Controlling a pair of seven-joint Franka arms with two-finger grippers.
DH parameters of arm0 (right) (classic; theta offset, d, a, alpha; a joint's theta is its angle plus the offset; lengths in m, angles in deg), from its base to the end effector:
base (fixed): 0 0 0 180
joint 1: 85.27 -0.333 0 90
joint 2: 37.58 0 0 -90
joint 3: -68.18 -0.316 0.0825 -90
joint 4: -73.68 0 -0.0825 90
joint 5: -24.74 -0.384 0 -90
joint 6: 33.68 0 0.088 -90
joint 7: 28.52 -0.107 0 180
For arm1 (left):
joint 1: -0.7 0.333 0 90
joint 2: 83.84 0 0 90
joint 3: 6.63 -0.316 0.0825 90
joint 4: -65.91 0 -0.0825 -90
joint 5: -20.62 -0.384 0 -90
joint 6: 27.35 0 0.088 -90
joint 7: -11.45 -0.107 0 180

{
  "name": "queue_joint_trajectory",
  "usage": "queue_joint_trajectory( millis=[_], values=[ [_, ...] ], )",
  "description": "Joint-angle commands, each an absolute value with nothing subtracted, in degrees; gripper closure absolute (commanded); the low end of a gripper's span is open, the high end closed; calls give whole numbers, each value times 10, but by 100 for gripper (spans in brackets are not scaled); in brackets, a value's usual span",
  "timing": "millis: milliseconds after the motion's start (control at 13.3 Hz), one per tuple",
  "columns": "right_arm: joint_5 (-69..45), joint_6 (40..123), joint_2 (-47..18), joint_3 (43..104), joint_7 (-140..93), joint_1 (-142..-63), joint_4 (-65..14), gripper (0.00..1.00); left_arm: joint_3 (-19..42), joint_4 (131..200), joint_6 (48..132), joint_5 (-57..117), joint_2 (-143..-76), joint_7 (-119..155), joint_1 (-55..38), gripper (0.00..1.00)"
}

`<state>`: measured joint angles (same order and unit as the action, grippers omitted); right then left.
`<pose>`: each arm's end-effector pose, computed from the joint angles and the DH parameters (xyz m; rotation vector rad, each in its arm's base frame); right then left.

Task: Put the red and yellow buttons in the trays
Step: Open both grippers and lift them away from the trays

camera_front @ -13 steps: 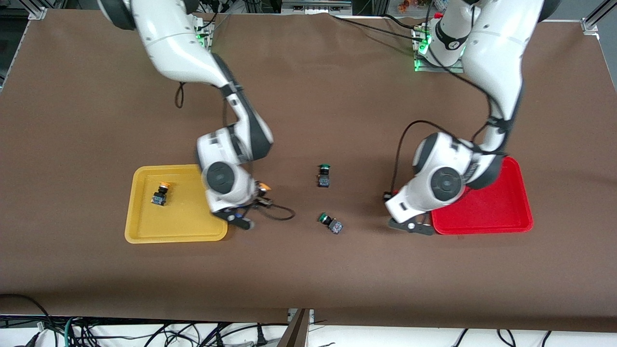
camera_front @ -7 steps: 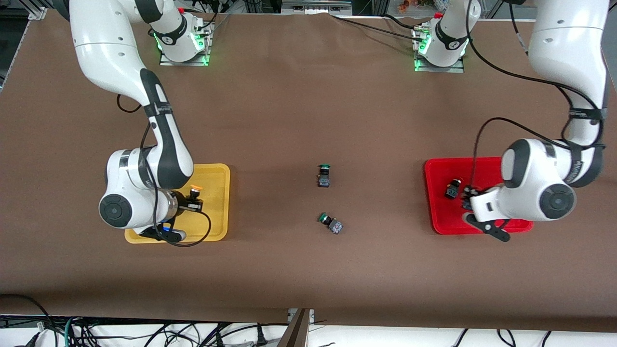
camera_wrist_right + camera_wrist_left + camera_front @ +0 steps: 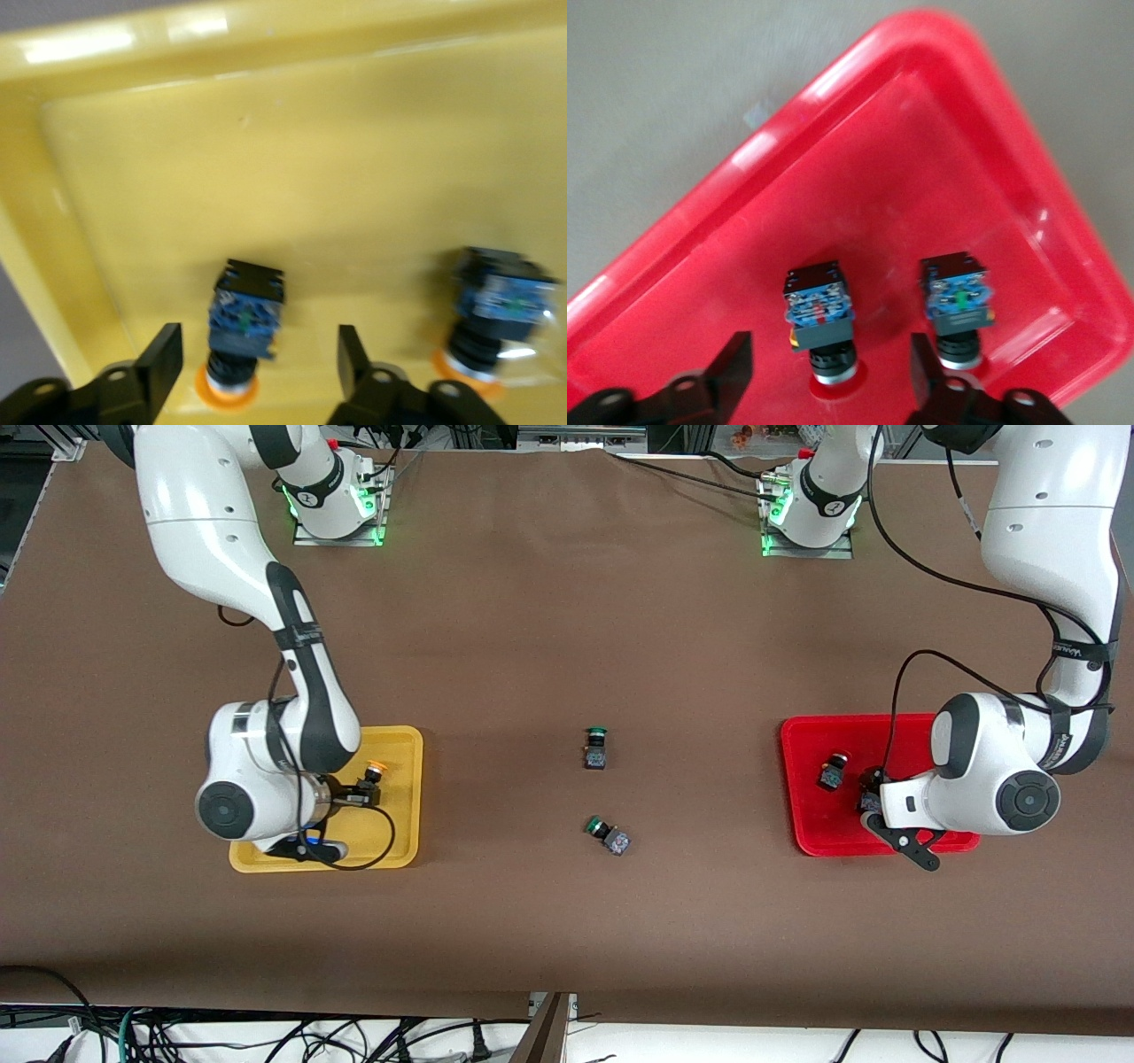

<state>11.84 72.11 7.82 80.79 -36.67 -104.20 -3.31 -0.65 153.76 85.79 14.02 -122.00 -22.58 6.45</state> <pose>0.6960 0.1262 0.2411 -3.1012 0.1247 0.4257 0.6815 0.0143 0.2494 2.9343 -0.9723 -0.3421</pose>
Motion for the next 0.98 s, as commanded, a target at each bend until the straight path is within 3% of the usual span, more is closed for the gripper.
queue_joint_trajectory(
  millis=[0,301,451,602,902],
  values=[
    [119,623,-6,848,-328,-1041,-20,0,-2,1534,788,132,-1137,-160,41,0],
    [121,484,-109,894,-294,-1040,4,0,12,1509,717,138,-1017,-53,32,0],
    [136,416,-162,894,-296,-1039,4,0,18,1453,635,134,-1008,-19,33,0],
    [178,397,-200,889,-296,-1038,-4,0,13,1447,619,138,-971,30,40,0],
    [212,407,-287,805,-295,-966,-27,0,-46,1639,678,191,-825,128,25,0]
  ],
)
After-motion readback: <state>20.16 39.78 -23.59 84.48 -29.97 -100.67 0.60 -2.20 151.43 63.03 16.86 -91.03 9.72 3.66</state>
